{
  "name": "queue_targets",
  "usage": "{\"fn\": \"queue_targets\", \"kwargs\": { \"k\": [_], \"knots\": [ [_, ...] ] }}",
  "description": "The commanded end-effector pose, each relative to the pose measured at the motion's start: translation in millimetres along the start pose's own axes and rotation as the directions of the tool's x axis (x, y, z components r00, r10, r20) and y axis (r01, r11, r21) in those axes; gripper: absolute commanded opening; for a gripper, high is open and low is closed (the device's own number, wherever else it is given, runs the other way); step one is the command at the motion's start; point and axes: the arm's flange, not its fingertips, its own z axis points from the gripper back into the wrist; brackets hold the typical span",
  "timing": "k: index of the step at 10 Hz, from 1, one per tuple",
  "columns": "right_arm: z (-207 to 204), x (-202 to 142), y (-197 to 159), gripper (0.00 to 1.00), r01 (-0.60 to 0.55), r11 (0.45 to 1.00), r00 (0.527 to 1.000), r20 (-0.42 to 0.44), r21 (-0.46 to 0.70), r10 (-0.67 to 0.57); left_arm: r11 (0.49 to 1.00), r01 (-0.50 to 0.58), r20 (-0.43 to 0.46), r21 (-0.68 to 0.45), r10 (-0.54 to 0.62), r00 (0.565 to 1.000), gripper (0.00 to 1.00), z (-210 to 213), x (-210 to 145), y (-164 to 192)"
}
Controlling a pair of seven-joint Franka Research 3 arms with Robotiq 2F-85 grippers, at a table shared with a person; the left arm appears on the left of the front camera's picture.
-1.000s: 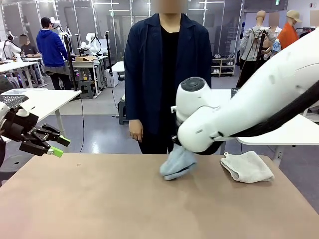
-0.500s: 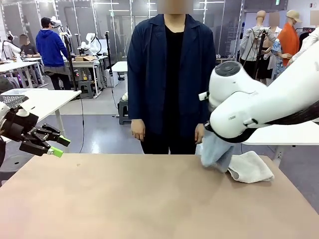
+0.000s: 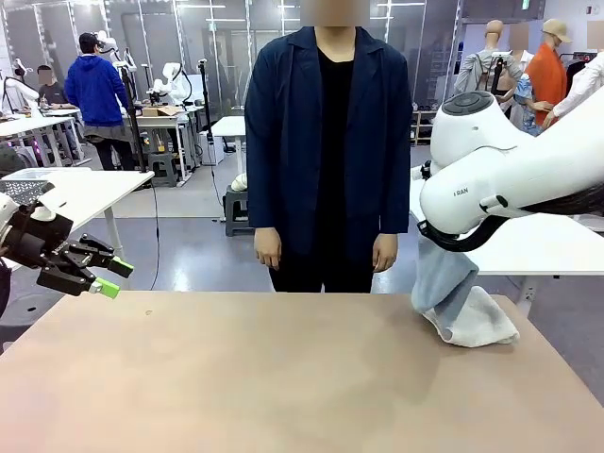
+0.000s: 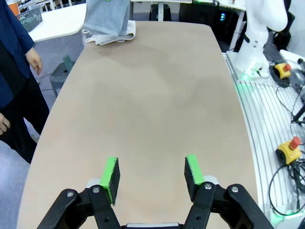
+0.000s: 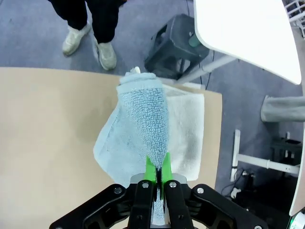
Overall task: Fold the towels and place them in the basket.
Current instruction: Stack the folded Towel with hook on the right side of the table.
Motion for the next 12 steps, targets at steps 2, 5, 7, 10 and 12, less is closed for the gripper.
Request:
{"fn": "queue_targets", "kwargs": {
  "k": [2, 5, 7, 10, 12],
  "knots": [
    [-21, 10, -12, 0.05, 0.018, 0.999, 0.994, -0.106, 0.051, -0.013, 1.000, 0.009, 0.003, -0.007, -0.009, 1.000, 0.70, 2, 1, 0],
    [-27, -1, -9, 0.05, 0.031, 0.999, 0.996, -0.091, 0.032, -0.028, 1.000, 0.009, 0.003, -0.007, -0.009, 1.000, 0.70, 2, 1, 0],
    [-27, -1, -9, 0.05, 0.031, 0.999, 0.996, -0.091, 0.032, -0.028, 1.000, 0.009, 0.003, -0.007, -0.009, 1.000, 0.70, 2, 1, 0],
    [-49, 12, -14, 0.05, 0.068, 0.996, 0.990, -0.129, 0.054, -0.060, 1.000, 0.009, 0.003, -0.007, -0.009, 1.000, 0.70, 2, 1, 0],
    [-72, 17, -42, 0.05, 0.091, 0.992, 0.983, -0.169, 0.085, -0.076, 1.000, 0.009, 0.003, -0.007, -0.009, 1.000, 0.70, 2, 1, 0]
  ]
}}
